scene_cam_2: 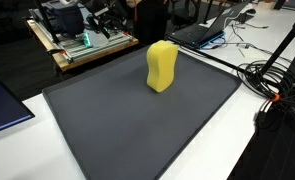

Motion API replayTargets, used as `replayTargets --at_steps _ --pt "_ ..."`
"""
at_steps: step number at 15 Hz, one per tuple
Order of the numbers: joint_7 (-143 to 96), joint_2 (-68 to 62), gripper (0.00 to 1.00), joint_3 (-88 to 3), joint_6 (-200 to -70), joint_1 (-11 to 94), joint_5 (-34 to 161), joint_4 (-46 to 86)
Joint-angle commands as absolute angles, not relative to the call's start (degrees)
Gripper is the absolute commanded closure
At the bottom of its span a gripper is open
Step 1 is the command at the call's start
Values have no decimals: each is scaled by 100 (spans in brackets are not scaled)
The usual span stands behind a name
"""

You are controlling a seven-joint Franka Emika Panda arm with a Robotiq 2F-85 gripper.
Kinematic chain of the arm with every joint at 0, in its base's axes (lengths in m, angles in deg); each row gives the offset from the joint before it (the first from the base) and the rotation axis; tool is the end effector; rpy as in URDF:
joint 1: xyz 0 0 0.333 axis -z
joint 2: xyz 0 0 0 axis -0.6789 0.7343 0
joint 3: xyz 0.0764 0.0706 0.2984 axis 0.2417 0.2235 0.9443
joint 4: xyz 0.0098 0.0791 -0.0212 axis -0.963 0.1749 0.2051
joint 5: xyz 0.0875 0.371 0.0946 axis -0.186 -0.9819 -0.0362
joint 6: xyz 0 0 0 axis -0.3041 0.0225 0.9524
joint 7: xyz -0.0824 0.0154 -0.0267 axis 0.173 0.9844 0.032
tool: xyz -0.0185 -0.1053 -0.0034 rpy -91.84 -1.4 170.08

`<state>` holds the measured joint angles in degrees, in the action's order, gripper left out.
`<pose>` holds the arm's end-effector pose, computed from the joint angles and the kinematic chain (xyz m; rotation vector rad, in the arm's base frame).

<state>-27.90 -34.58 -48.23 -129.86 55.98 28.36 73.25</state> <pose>0.4016 -0.1526 0.3660 -2.3940 1.1787 -0.0279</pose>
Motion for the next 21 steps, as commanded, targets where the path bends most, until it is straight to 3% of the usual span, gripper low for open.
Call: replayTargets --at_steps 1,11,21 --pt "-3153 -4828 0 -4569 -13188 5500 3315 7912" --pt "-2991 -4395 0 -4813 -13148 5348 3056 7594" --pt "-4817 -3369 0 -4076 -13205 4920 3197 5984"
